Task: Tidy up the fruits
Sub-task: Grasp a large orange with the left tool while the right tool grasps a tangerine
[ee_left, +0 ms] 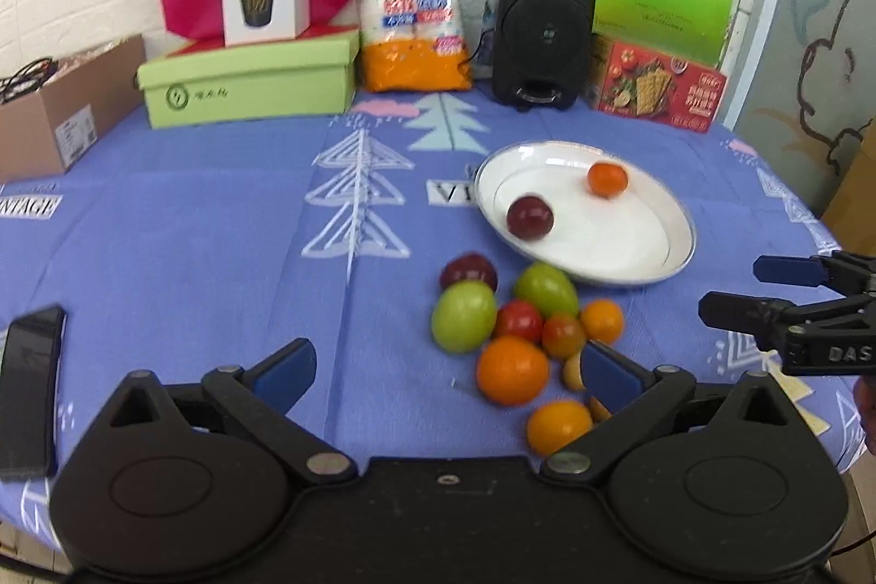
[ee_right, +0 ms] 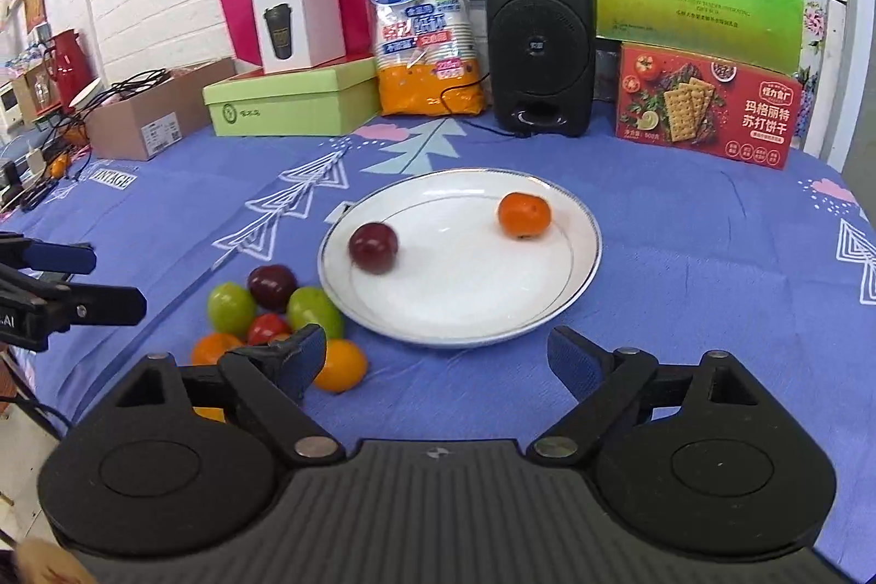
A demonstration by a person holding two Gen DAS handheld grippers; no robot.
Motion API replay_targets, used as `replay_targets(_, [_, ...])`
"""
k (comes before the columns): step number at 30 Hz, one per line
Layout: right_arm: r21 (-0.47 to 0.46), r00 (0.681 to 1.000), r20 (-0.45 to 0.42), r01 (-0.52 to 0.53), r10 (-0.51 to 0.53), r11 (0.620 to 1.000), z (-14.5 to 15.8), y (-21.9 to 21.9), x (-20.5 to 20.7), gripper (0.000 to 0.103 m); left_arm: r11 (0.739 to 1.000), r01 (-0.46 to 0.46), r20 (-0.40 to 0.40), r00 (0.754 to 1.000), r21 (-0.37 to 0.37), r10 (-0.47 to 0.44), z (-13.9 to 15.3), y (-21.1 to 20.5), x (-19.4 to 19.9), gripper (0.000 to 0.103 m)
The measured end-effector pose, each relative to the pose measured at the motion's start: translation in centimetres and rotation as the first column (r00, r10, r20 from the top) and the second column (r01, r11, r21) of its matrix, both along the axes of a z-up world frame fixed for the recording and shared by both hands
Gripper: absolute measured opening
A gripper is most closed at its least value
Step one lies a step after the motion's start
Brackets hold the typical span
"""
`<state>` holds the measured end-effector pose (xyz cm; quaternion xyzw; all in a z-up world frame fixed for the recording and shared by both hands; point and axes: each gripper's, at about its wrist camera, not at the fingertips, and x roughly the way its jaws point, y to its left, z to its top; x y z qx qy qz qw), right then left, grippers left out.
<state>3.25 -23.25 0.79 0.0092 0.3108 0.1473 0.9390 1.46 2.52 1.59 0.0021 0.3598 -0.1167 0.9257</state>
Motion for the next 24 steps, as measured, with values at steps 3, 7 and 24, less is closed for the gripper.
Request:
replay_targets(3, [0.017, 0.999, -0.006, -0.033, 0.033, 0.999, -0.3, 0.7, -0.9, 0.103, 0.999, -0.045, -0.017, 0.999, 0.023, 0.045, -0.8, 0.2, -0.3, 0.103])
replay_targets(7, [0.013, 0.996, -0.023, -0.092, 0.092, 0.996, -1.0, 2.0, -1.8, 0.103, 1.0, -0.024, -0.041, 0.999, 0.0, 0.024, -1.6, 0.7, -0.8, 0.103])
replay_targets(24, [0.018, 0.989, -0.014, -0.147, 0.148, 0.989, -2.1, 4.0, -1.7, 0.103, 0.998, -0.042, -0.107, 0.994, -0.056, 0.035, -3.0, 1.2, -0.1, 0.103])
